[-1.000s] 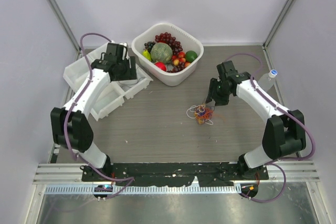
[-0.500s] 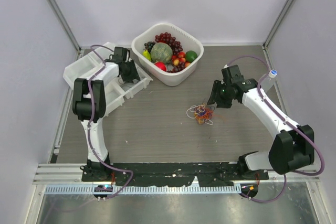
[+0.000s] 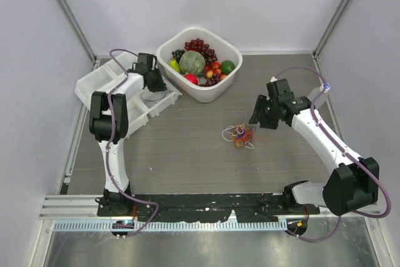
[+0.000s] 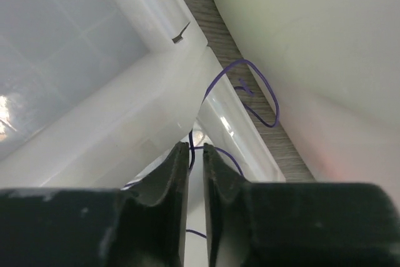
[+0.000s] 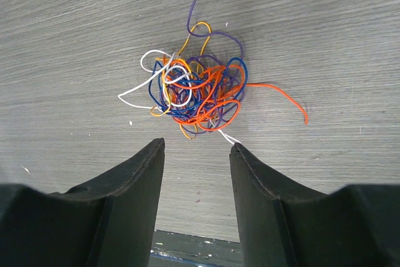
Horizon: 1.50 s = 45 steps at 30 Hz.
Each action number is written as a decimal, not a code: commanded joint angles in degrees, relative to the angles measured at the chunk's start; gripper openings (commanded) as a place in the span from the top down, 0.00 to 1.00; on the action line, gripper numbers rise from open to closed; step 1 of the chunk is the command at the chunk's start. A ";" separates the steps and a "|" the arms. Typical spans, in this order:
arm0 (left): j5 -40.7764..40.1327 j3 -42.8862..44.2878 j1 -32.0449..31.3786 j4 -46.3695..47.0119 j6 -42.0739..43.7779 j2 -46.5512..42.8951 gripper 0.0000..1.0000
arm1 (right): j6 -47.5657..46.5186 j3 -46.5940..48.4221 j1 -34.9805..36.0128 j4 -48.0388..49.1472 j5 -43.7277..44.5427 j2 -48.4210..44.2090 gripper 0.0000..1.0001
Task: Untangle the cables
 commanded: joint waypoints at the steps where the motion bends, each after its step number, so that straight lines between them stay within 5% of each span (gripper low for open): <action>1: -1.00 0.75 0.16 3.48 1.74 -0.89 0.88 | 0.61 0.02 0.08 0.17 0.61 -1.51 0.48; 4: -2.49 -1.18 0.16 4.09 2.80 -4.05 1.00 | 0.52 0.11 0.08 0.87 0.08 -0.55 0.49; 22: -12.07 -16.92 0.16 -4.69 6.75 -27.26 1.00 | -0.62 0.28 0.08 2.02 -4.05 2.80 0.49; 27: -12.87 -16.75 0.16 -5.22 7.11 -25.61 1.00 | -0.44 -1.03 0.08 2.55 -4.05 2.36 0.49; 34: -12.60 -4.45 0.08 -14.79 4.21 -13.83 0.99 | -0.35 -0.86 0.08 2.55 -4.23 1.83 0.49; 39: -13.03 -4.44 0.08 -15.50 3.59 -15.22 0.59 | -1.41 -1.03 0.07 2.11 -3.00 2.71 0.48; 45: -13.04 -7.68 0.16 -18.32 2.27 -22.33 0.50 | -1.85 -2.53 0.08 4.57 -5.54 4.46 0.47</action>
